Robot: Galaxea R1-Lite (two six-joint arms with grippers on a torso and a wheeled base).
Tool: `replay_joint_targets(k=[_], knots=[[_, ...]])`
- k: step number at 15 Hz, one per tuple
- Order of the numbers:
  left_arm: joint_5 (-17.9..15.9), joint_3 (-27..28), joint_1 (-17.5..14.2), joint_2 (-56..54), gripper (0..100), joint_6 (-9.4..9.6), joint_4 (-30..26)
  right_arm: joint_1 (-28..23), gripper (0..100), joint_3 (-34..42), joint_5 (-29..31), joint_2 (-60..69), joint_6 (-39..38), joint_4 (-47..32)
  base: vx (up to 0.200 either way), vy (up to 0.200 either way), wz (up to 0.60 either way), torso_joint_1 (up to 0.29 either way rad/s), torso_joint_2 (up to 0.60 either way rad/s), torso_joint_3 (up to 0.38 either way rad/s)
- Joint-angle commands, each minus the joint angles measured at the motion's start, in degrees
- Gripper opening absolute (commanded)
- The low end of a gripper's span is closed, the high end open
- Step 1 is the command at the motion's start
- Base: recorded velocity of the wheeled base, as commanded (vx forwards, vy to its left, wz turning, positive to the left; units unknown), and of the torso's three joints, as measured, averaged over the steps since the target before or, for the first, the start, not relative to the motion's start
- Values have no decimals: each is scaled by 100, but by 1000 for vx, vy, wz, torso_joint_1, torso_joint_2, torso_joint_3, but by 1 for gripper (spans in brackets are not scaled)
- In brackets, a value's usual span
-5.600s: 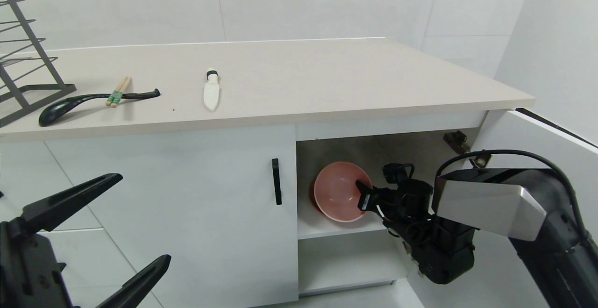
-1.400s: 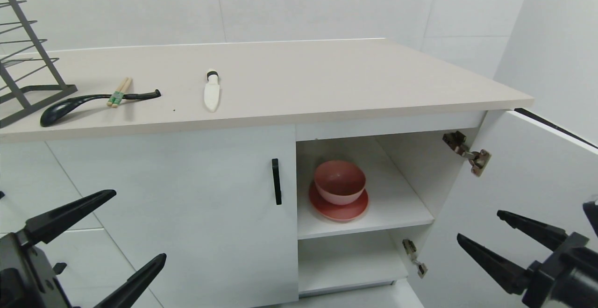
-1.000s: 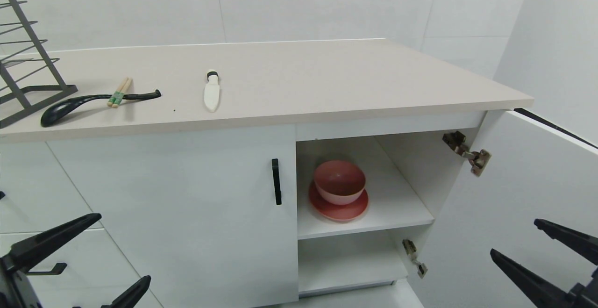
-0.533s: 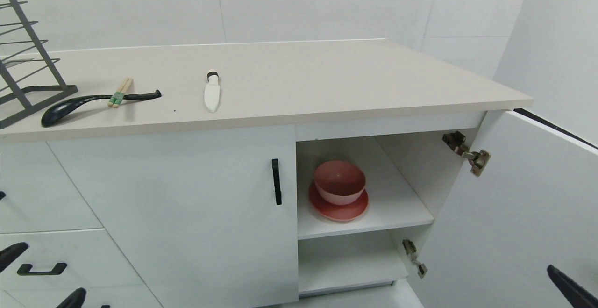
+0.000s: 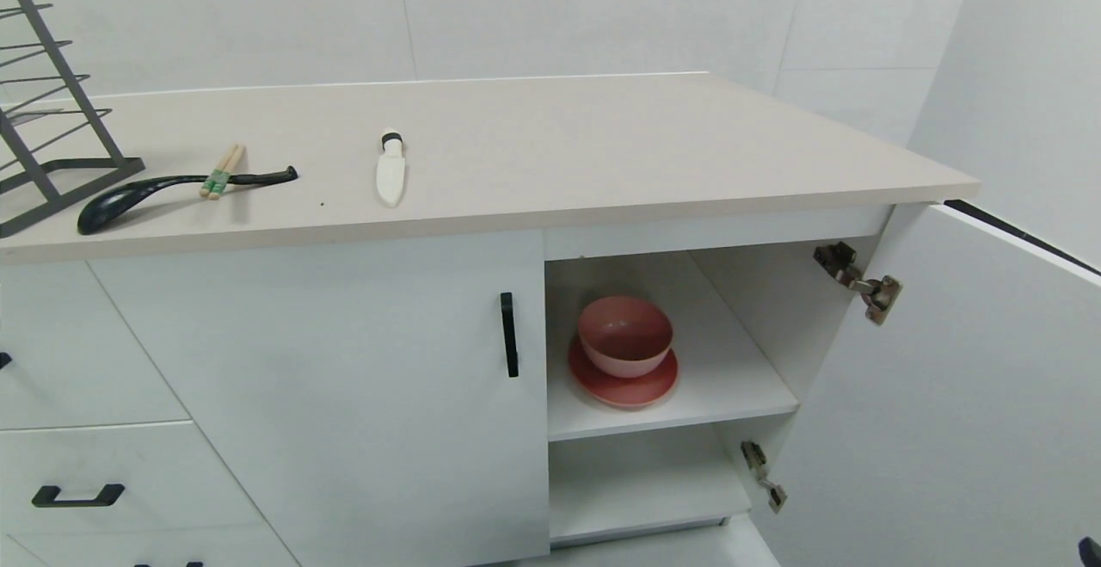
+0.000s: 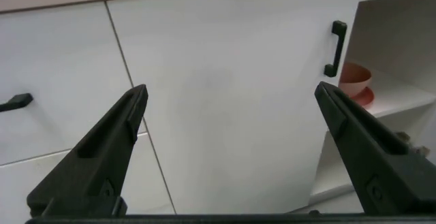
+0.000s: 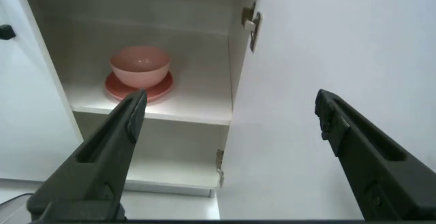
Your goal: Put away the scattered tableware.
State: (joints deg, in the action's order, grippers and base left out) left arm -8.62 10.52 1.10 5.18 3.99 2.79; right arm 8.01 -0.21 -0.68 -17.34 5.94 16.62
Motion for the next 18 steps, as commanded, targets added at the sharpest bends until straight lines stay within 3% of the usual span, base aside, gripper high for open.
replay_joint_targets(k=[1, 3, 5, 9, 12, 15, 18], knots=[[9, -173, -75, -272, 100, 32, 2, -54, 100, 3, -11, 767, -93, -387, 0, 0, 0, 0, 0, 0], [106, -604, -145, -439, 100, 313, 28, -63, 100, 12, 16, 1145, -128, -809, 0, 0, 0, 0, 0, 0], [220, -1008, -127, -509, 100, 419, 28, -63, 100, 12, 16, 1145, -260, -835, 0, 0, 0, 0, 0, 0], [335, -1052, -119, -518, 100, -47, -270, -168, 100, -6, 103, 1145, -295, -844, 0, 0, 0, 0, 0, 0], [343, -1052, -119, -518, 100, -135, -279, -985, 100, 12, 24, 1294, -242, -1055, 0, 0, 0, 0, 0, 0], [422, -1052, -119, -518, 100, -232, -279, -783, 100, -6, -37, 1725, -471, -1776, 0, 0, 0, 0, 0, 0], [545, -1052, -119, -518, 100, -240, -270, -792, 100, 3, -37, 1734, -682, -1706, 0, 0, 0, 0, 0, 0]])
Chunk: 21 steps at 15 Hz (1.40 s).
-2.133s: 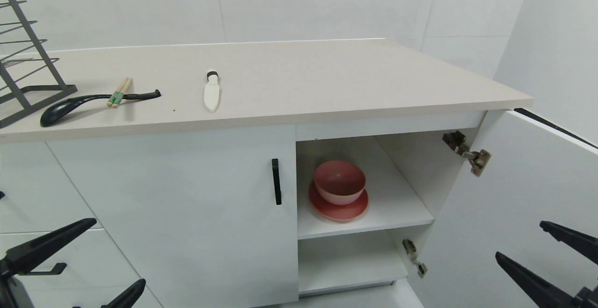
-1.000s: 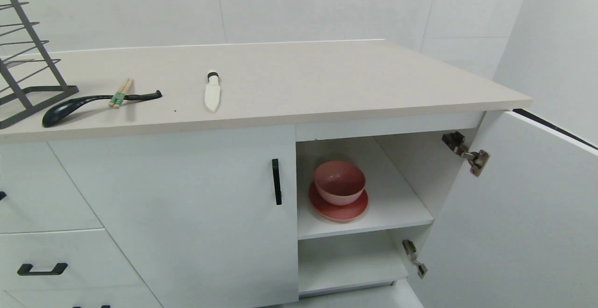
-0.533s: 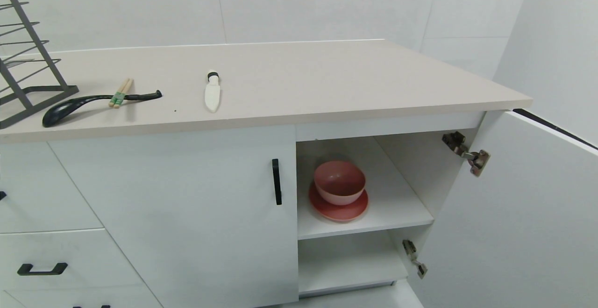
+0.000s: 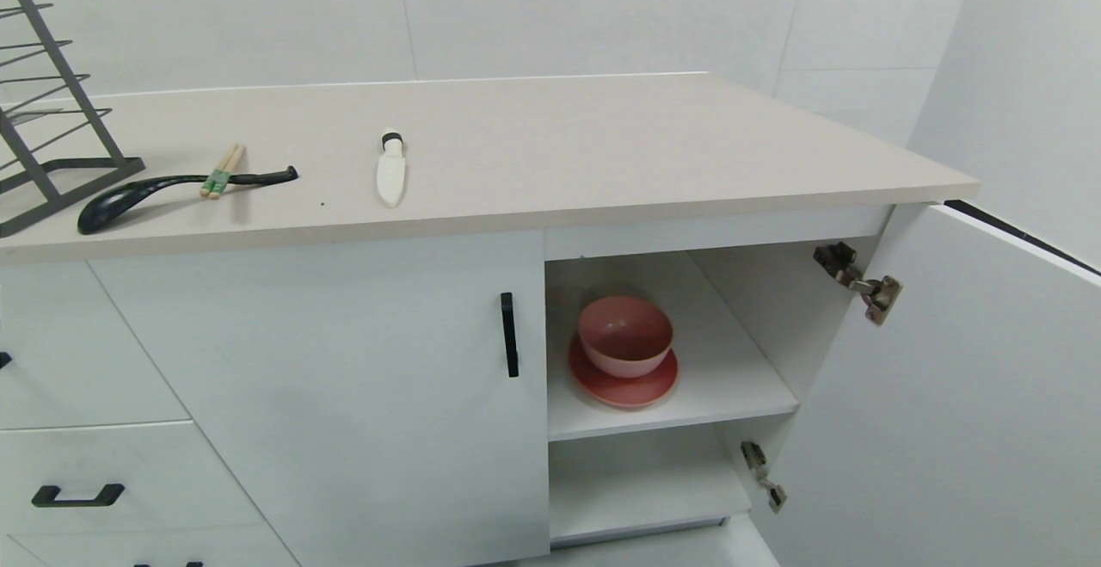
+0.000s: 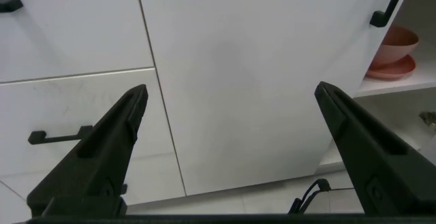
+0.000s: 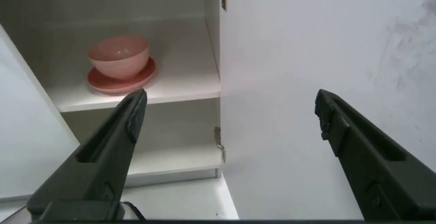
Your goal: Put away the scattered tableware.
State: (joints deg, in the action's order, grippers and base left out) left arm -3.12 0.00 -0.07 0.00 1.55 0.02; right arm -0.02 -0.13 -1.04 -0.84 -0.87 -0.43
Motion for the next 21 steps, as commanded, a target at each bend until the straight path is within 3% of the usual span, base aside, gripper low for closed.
replay_joint_targets(k=[1, 3, 7, 14, 16, 17, 21], knots=[[-13, 0, -1, 0, 100, -14, -2, 11, 100, 5, -19, 84, -10, -1, 0, 0, 0, 0, 0, 0], [-136, 0, -1, 0, 100, 74, 6, 20, 100, 5, -19, 84, -19, -1, 0, 0, 0, 0, 0, 0], [-145, 0, -1, 0, 100, 12, -2, 11, 100, 5, -19, 84, 51, -1, 0, 0, 0, 0, 0, 0], [-136, 0, -1, 0, 100, -58, -11, 11, 100, -4, -19, 84, 16, -1, -200, 0, 0, 2, 1, -2], [-136, 0, -1, 0, 100, -67, -11, 11, 100, 5, -19, 84, 25, -1, -200, -200, 0, 5, 2, 7], [-136, 0, -1, 0, 100, -67, -11, 11, 0, 5, -19, 84, 25, -1, -200, -200, 0, 2, 7, -2], [-136, 0, 7, 0, 100, -67, -11, 11, 0, 5, -19, 84, 25, -1, -200, -200, 0, 0, 2, -1]])
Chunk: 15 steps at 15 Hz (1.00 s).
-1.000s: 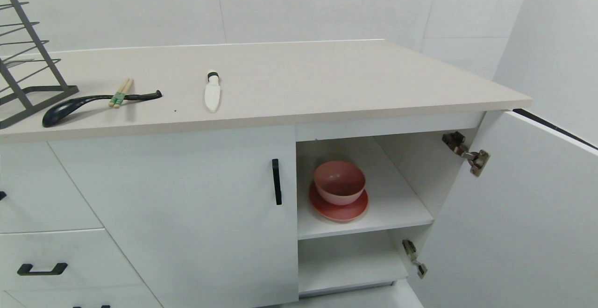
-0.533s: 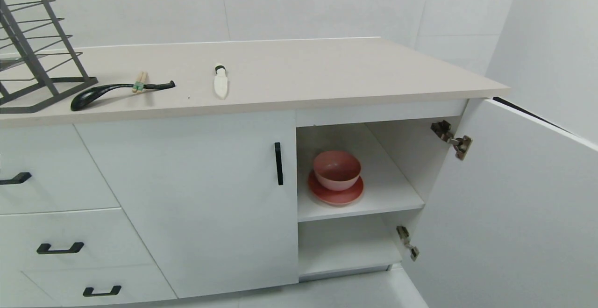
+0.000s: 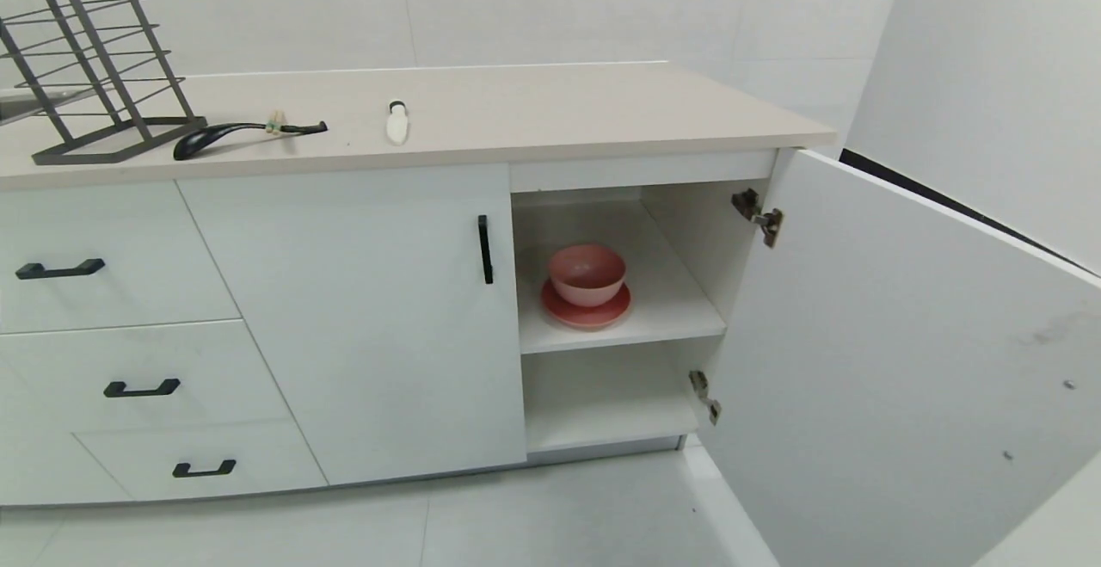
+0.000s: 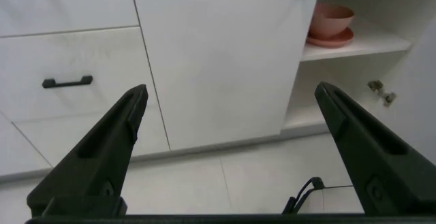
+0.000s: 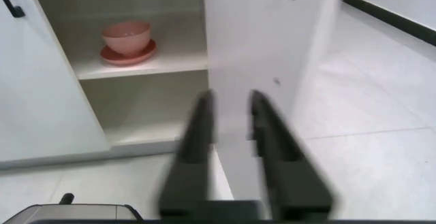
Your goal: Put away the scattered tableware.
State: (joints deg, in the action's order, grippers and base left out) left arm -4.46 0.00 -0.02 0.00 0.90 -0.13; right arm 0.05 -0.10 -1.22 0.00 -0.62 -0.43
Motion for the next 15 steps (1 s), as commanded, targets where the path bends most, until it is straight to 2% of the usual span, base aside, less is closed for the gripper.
replay_joint_targets(k=[1, 2, 5, 15], knots=[[-2, 0, -6, 9, 100, -2, 5, 4, 0, 1, -1, 0, 1, -1, -200, -200, 0, 2, 7, 2], [-2, 0, -6, 0, 100, -11, 5, 4, 0, 1, -1, 0, 1, -1, -200, -200, 0, 2, 2, 2], [-2, 0, 2, 0, 100, -29, 5, 4, 0, 1, -1, 0, 1, -1, -200, 0, 0, 1, 4, 7], [16, 0, -6, 0, 100, -73, 5, 4, 0, 1, -1, 0, -17, -1, 0, -200, 0, 0, 1, 1]])
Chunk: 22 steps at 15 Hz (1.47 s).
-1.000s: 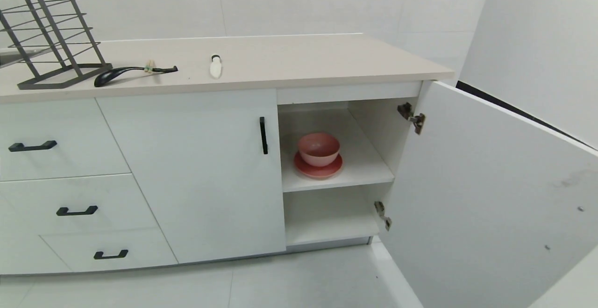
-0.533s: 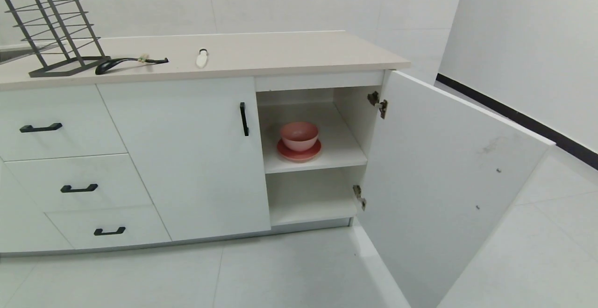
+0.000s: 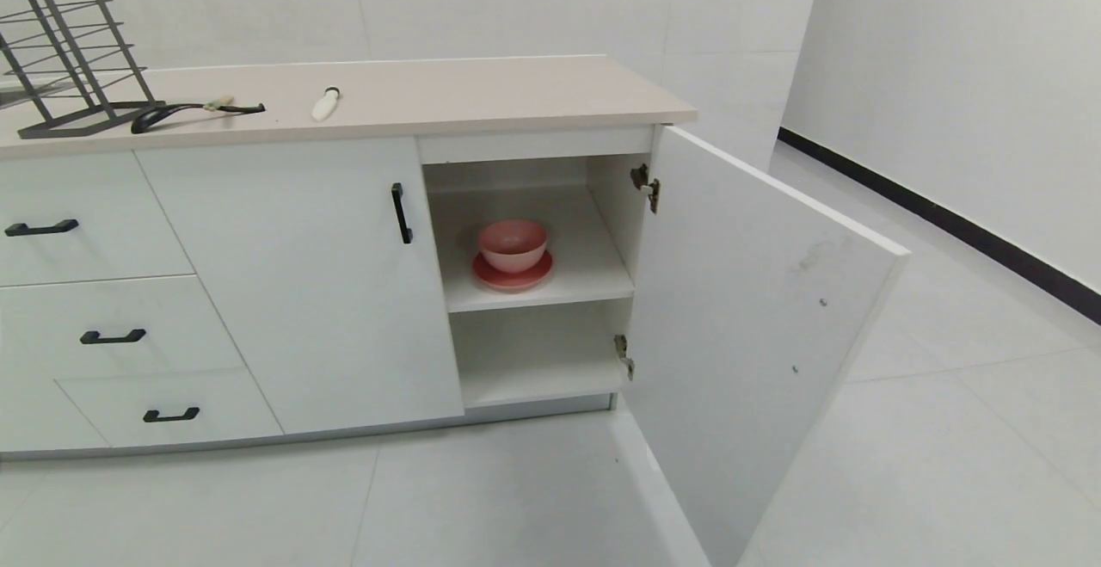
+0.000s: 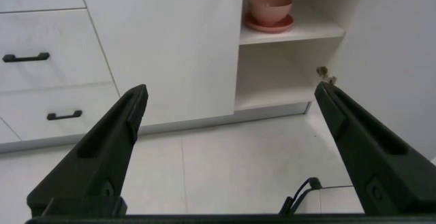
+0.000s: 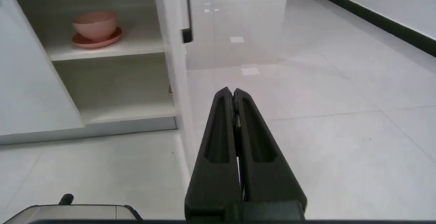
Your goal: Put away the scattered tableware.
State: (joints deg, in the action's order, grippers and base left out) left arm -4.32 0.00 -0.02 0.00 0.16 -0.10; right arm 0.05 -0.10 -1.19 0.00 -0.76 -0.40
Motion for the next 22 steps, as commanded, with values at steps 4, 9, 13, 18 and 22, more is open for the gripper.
replay_joint_targets(k=[4, 9, 13, 18, 22], knots=[[10, 0, 2, 9, 100, 2, 1, -5, 0, 10, 23, 0, 67, 93, 0, -200, 0, 4, 1, 1], [10, 0, -6, 9, 100, 11, 1, -277, 0, -1476, -759, -1169, 49, 1279, 0, 0, 0, 0, 0, 0], [27, 0, -6, 9, 100, 11, 1, -286, 0, -1643, -1120, -3656, 664, 2457, 0, 0, 0, 0, 0, 0], [36, 0, -6, 0, 100, 2, 1, -260, 0, -1607, -1366, -5291, 700, 3257, 0, 0, 0, 0, 0, 0], [54, 0, -6, 0, 100, -33, 1, -75, 0, -1572, -1383, -5651, 700, 3257, 0, 0, 0, 0, 0, 0]])
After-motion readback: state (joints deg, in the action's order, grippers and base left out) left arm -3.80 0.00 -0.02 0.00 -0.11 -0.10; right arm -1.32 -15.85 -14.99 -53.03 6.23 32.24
